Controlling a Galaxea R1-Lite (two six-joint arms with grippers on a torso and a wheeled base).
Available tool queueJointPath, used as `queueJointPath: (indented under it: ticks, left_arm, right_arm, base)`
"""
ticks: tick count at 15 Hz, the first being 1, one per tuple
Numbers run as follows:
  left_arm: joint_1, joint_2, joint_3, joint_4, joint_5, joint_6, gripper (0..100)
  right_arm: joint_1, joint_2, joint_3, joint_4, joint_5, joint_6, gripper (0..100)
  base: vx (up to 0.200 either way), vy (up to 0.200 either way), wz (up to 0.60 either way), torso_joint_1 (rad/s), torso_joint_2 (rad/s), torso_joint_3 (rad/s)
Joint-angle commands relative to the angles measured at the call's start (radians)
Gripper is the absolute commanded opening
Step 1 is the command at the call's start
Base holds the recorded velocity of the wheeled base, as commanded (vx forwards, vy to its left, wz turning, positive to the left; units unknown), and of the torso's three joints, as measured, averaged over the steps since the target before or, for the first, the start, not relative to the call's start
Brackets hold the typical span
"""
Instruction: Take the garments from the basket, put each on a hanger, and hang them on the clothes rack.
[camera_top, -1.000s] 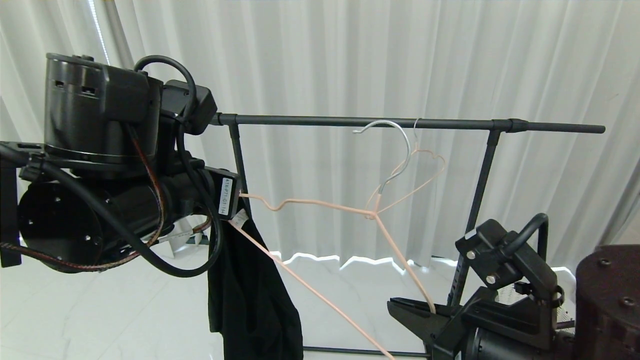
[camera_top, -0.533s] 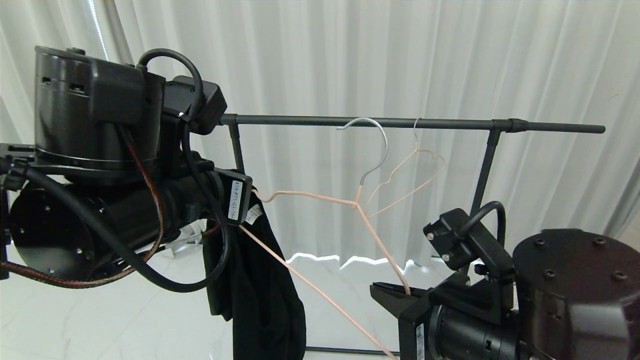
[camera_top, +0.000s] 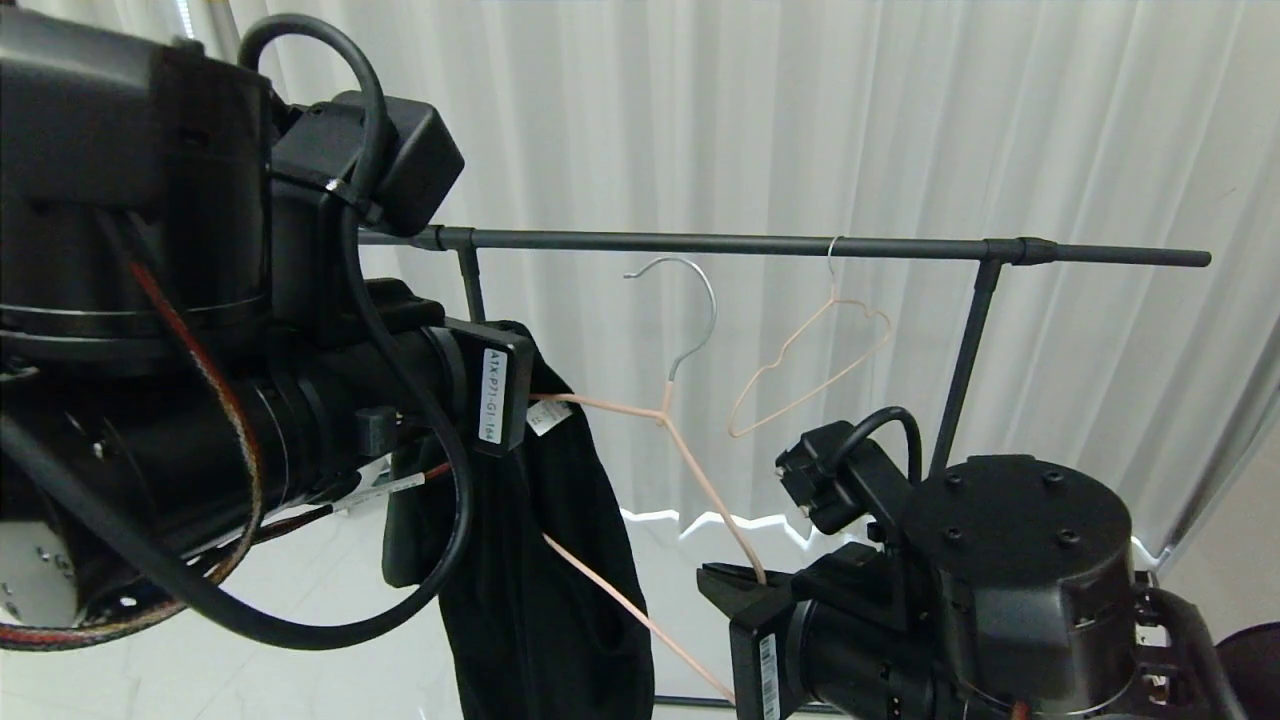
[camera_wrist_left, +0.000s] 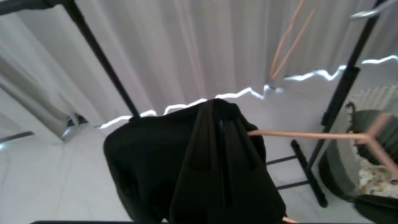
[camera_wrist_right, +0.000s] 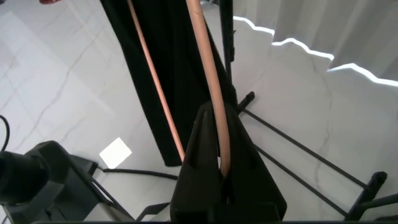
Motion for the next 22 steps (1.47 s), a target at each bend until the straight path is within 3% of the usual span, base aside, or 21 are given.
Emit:
queueJointPath:
  ticks: [1, 6, 12, 16, 17, 22]
  left_arm:
    - [-0.033, -0.002, -0.013, 0.000, 0.000, 0.000, 0]
    - [-0.133, -0.001, -0.012, 0.000, -0.002, 0.000, 0]
    - [-0.187, -0.004, 0.002, -0.004, -0.002, 0.000, 0]
    - [-0.188, -0.047, 0.069, -0.004, 0.001, 0.003, 0]
    - [-0.188, -0.061, 0.085, -0.004, 0.001, 0.003, 100]
    - [-0.184, -0.150, 0.163, -0.004, 0.000, 0.002, 100]
  right_arm:
    - [0.004, 0.022, -0.016, 0.000, 0.000, 0.002, 0]
    - [0.012, 0.034, -0.044, -0.001, 0.001, 0.005, 0]
    - [0.027, 0.069, -0.120, -0.001, 0.000, 0.019, 0]
    - [0.021, 0.056, -0.120, -0.001, -0.013, 0.019, 0]
    - [0.018, 0.054, -0.123, -0.001, -0.016, 0.014, 0]
    - [0.004, 0.031, -0.119, -0.015, -0.068, -0.061, 0]
  base:
    - [0.000, 0.000, 0.00, 0.000, 0.00, 0.000]
    - [0.000, 0.000, 0.00, 0.000, 0.00, 0.000]
    - [0.000, 0.000, 0.00, 0.000, 0.00, 0.000]
    - [0.000, 0.000, 0.00, 0.000, 0.00, 0.000]
    - [0.000, 0.000, 0.00, 0.000, 0.00, 0.000]
    - [0.000, 0.000, 0.00, 0.000, 0.00, 0.000]
